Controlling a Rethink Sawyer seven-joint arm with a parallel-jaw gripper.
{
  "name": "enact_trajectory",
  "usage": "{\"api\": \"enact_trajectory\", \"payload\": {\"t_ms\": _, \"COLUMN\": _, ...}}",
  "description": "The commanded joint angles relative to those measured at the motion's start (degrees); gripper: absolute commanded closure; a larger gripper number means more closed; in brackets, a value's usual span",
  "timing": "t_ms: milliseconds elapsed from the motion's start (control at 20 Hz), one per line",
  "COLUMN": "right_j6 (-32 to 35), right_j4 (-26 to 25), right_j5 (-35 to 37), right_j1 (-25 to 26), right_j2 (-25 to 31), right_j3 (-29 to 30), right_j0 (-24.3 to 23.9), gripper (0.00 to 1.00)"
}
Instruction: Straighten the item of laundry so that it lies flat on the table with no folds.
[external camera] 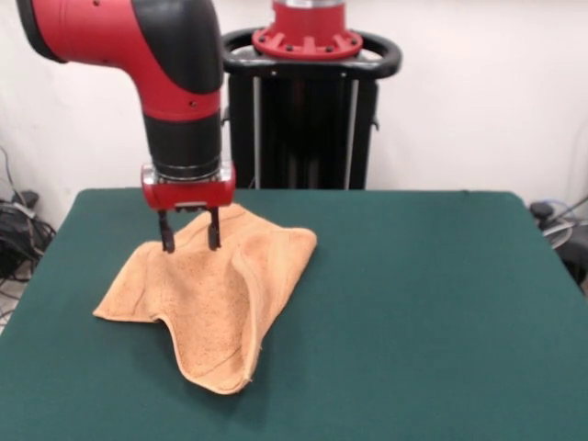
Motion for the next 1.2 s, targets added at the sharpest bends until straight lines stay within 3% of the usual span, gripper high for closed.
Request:
{"api": "enact_trajectory", "payload": {"t_ms": 50, "right_j6": 8.5, "right_j4": 0.0, "right_j5": -3.4, "right_j1": 1.9, "right_j2": 1.6, "right_j3": 4.6, "right_j0": 0.2, "gripper": 0.0}}
{"api": "enact_trajectory", "payload": {"t_ms": 400, "right_j6": 8.5, "right_j4": -1.9, "right_j5": -8.2, "right_j1": 5.7, "right_j2": 0.7, "right_j3": 4.8, "right_j0": -0.9, "gripper": 0.0}}
{"api": "enact_trajectory", "payload": {"t_ms": 800, "right_j6": 10.4, "right_j4": -2.8, "right_j5": -15.7, "right_j1": 13.0, "right_j2": -1.8, "right_j3": 2.5, "right_j0": 1.4, "gripper": 0.0}}
{"api": "enact_trajectory", "payload": {"t_ms": 1200, "right_j6": 10.3, "right_j4": -1.5, "right_j5": -16.9, "right_j1": 12.5, "right_j2": -2.2, "right_j3": 4.5, "right_j0": 2.1, "gripper": 0.0}}
